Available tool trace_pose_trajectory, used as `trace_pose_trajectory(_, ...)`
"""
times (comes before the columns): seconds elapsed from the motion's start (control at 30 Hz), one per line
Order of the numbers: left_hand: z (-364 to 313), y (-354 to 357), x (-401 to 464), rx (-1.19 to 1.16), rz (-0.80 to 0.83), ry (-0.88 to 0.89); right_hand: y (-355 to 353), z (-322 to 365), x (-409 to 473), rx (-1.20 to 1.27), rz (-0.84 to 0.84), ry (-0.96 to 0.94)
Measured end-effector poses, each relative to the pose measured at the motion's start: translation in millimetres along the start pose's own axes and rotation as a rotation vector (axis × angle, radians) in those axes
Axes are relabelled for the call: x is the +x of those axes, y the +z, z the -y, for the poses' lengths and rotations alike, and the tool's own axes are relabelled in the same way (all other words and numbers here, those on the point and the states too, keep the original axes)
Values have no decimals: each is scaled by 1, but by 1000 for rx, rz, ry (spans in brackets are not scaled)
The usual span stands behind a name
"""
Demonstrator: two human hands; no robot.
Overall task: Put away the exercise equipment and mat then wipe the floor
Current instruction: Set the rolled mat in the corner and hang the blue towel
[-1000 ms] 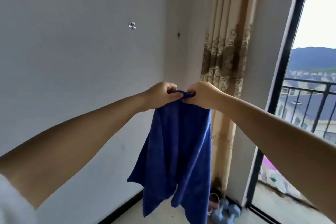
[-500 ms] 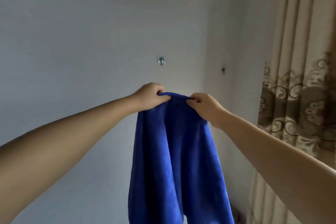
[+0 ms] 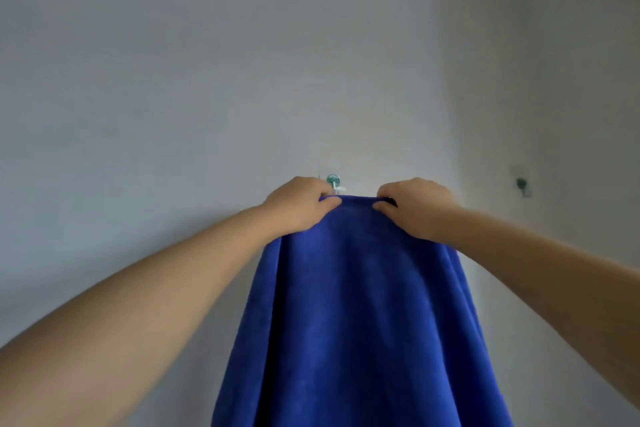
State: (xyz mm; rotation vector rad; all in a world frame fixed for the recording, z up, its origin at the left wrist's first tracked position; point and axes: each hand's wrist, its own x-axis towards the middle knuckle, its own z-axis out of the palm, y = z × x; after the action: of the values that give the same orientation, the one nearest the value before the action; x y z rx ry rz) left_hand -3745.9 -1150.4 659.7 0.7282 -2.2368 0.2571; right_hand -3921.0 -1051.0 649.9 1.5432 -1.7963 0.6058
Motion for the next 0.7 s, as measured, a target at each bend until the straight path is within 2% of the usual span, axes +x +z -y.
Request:
trace_pose_trajectory(0.17, 20, 32, 44, 292, -103, -104, 55, -21, 61, 33, -60, -66)
trace_pose_trajectory(0.3, 31, 45, 76, 484, -207, -137, 81, -33, 106, -44, -229, -167)
trace_pose_trajectory(0.37, 35, 50, 89, 673, -238, -105, 92, -39, 124, -67, -287, -191)
trace_pose_trajectory(0.43, 39, 59, 97, 889, -213, -64, 106, -42, 134, -108, -311, -220)
trace_pose_trajectory(0.5, 39, 71, 96, 1007, -164, -62, 121, -39, 132, -136, -324, -243)
trace_pose_trajectory(0.6, 35, 84, 82, 1069, -73, -46, 133, -36, 115, -196, -307, -244)
trace_pose_trajectory(0.7, 19, 93, 72, 1016, -22, -75, 141, -27, 94, -222, -231, -219)
